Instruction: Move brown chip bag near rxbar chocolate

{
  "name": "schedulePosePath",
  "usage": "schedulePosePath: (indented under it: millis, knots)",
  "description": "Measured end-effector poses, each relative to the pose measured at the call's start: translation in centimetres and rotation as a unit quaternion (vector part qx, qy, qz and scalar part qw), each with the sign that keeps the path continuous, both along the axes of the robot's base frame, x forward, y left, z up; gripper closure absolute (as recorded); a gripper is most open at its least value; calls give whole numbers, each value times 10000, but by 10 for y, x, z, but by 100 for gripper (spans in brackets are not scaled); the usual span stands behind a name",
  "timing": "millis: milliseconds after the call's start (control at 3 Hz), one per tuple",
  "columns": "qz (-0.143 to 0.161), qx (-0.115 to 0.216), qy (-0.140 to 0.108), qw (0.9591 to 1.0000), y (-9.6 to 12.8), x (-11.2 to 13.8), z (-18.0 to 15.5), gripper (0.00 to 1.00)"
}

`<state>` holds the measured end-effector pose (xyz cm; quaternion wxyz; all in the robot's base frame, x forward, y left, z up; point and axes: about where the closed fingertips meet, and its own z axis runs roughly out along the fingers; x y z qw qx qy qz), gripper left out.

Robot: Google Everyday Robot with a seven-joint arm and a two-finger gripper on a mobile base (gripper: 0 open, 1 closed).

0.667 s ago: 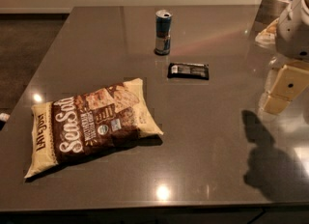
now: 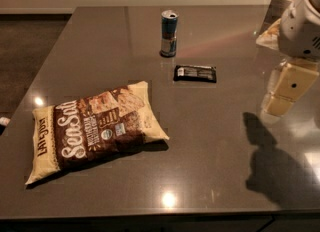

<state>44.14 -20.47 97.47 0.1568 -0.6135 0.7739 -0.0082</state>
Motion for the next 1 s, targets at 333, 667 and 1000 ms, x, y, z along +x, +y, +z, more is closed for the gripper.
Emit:
schedulePosePath:
  millis: [333,667,1000]
  knots:
    - [310,345,208,9987,33,7,-5,0]
    - [661,608,397,9952,80,10,-13,0]
    - [901,656,499,9925,128,8,-22,0]
